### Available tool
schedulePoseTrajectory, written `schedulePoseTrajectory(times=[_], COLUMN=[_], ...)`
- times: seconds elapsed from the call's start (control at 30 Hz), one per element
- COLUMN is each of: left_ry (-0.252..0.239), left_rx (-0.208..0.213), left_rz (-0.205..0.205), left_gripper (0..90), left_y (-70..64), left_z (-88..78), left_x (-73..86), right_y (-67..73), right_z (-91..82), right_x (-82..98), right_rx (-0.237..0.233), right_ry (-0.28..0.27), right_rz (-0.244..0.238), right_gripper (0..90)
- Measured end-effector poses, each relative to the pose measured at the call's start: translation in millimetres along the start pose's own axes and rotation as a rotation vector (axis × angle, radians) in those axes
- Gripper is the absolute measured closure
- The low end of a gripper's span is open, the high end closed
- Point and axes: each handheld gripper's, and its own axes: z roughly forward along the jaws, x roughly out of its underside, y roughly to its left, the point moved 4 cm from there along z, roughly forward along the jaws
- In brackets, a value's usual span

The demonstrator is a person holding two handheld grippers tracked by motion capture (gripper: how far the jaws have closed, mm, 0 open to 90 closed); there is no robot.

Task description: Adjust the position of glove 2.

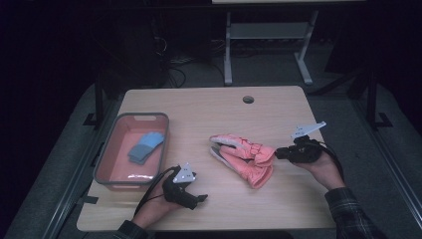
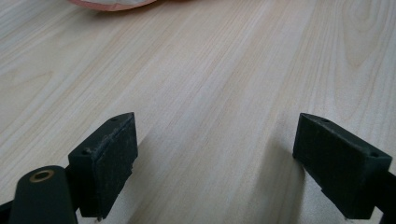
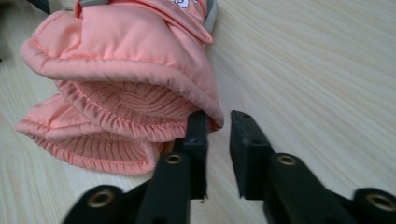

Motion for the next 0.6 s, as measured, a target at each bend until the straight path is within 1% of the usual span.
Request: schedulePoseTrajectory(times=[0.03, 0.13, 0.2, 0.3, 0.37, 0.5, 0.53, 0.57, 0.6], left_ry=[-0.001, 0.0, 0.0, 0.0, 0.0, -0.001, 0.0, 0.0, 0.0], left_rx=[0.0, 0.0, -0.001, -0.001, -0.001, 0.0, -0.002, -0.002, -0.002], left_rz=[0.0, 0.0, 0.0, 0.0, 0.001, 0.001, 0.006, 0.005, 0.006], left_gripper=[13.1, 13.1, 13.1, 13.1, 13.1, 13.1, 13.1, 13.1, 13.1], left_y=[0.0, 0.0, 0.0, 0.0, 0.0, 0.1, 0.4, 0.4, 0.5], left_z=[0.0, 0.0, 0.0, 0.1, 0.0, 0.0, -0.1, 0.0, 0.0], left_x=[0.0, 0.0, 0.0, 0.0, 0.0, 0.0, -0.1, -0.1, -0.1], right_y=[-0.1, 1.4, 3.5, 6.8, 10.2, 17.6, 20.4, 23.4, 26.0], right_z=[0.2, -1.0, -3.5, -8.0, -11.4, -18.3, -19.5, -20.0, -20.1], right_x=[-0.3, -1.1, -2.1, -4.7, -7.2, -12.1, -12.8, -13.5, -13.6], right_rx=[0.0, 0.003, 0.002, -0.001, -0.002, -0.006, -0.01, -0.013, -0.015], right_ry=[-0.004, -0.008, -0.01, -0.017, -0.018, -0.031, -0.028, -0.025, -0.021], right_rz=[-0.013, -0.032, -0.032, -0.054, -0.056, -0.08, -0.083, -0.097, -0.094], right_gripper=[81.7, 84.9, 86.0, 86.9, 87.1, 87.3, 87.3, 87.3, 87.3])
